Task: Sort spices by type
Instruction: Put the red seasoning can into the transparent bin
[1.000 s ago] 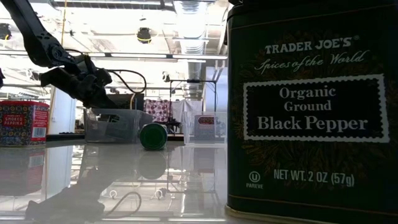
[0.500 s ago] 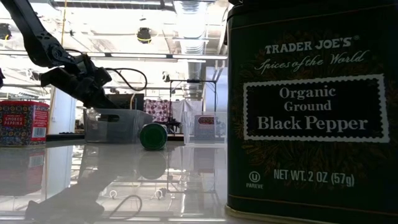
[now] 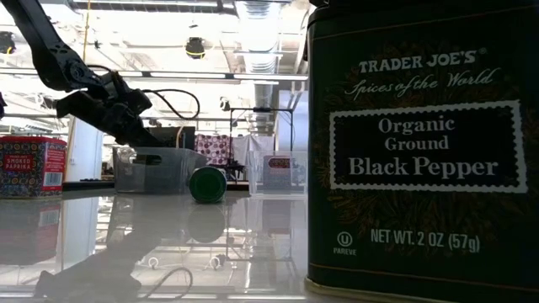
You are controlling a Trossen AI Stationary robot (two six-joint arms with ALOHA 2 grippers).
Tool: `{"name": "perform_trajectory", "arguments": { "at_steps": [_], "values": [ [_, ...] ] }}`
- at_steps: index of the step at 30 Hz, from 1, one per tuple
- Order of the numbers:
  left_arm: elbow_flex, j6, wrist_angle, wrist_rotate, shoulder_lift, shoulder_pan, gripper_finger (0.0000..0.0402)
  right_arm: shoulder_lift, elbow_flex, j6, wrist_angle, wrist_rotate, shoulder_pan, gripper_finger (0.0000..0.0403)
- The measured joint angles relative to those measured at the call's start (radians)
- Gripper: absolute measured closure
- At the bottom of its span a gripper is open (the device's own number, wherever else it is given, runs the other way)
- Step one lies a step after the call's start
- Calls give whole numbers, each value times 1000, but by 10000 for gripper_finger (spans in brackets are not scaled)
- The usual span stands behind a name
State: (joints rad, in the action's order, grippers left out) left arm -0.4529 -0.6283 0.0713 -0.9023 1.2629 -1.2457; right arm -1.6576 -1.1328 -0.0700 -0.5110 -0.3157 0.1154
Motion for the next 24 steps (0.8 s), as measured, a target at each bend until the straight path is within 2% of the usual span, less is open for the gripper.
{"name": "perform_trajectory", "arguments": {
  "at_steps": [9, 12, 16, 18, 24],
  "values": [
    [0, 123, 106, -20, -15, 1, 198, 0, 0, 0, 0, 0, 0, 104],
    [0, 151, 106, -20, -55, 8, 197, 0, 0, -1, 0, 0, 0, 104],
    [0, 275, 95, -13, -154, 47, 197, 1, 36, -56, 55, 0, -6, 104],
    [0, 311, 66, 29, -222, 92, 197, 1, 72, -59, 91, 0, -16, 104],
    [0, 411, -64, 320, -439, 324, 197, 2, 133, -128, 104, 0, -74, 104]
  ]
}}
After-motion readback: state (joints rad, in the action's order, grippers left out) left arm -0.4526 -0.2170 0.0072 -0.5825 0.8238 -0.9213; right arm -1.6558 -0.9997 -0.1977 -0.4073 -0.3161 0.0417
